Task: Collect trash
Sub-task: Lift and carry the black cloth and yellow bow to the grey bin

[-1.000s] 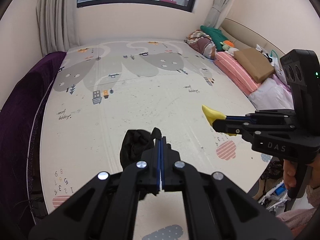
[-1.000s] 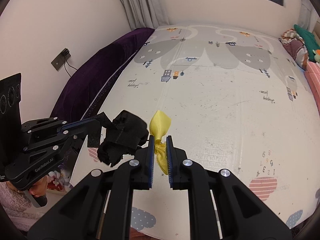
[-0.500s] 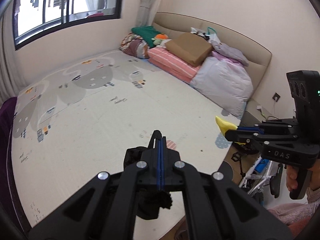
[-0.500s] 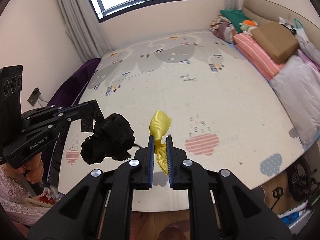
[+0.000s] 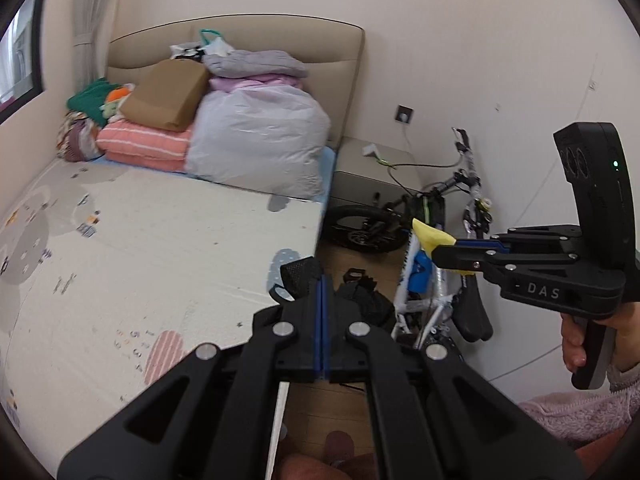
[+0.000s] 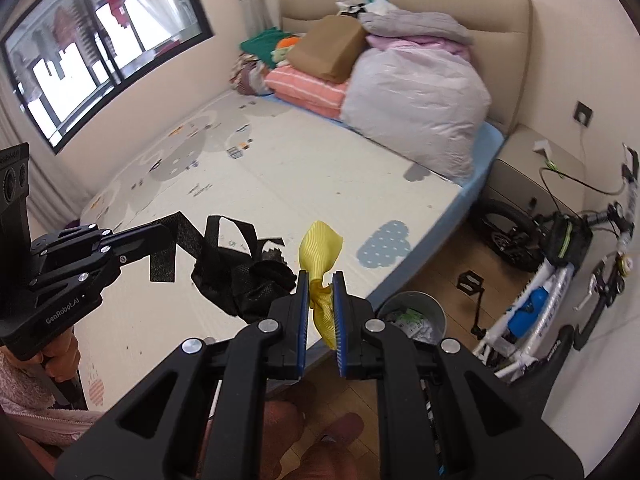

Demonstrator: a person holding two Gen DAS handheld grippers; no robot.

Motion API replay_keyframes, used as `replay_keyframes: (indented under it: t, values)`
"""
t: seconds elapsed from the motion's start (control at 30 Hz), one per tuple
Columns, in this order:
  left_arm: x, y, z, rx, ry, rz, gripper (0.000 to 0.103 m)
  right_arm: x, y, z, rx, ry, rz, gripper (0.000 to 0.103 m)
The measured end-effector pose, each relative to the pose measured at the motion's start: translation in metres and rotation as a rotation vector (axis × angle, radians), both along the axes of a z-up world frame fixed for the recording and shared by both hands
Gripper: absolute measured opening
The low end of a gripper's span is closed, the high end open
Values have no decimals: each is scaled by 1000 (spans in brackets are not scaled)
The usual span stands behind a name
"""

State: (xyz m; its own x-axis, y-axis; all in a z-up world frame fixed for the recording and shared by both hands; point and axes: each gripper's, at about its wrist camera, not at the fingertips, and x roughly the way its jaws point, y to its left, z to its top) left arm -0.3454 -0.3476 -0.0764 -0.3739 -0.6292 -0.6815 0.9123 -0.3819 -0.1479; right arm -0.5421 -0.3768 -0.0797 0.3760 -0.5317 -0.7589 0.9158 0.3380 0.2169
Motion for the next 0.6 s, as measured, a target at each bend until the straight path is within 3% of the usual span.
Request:
replay_keyframes:
  t: [0.33,0.6]
  values:
    - [-87,-65,-33,73,-42,-335,1,-85,-12,-33,99,-14,-304,11]
    - [-128,-124,-90,153,-79,-504,1,-103,-52,-79,177,-9,-453,11]
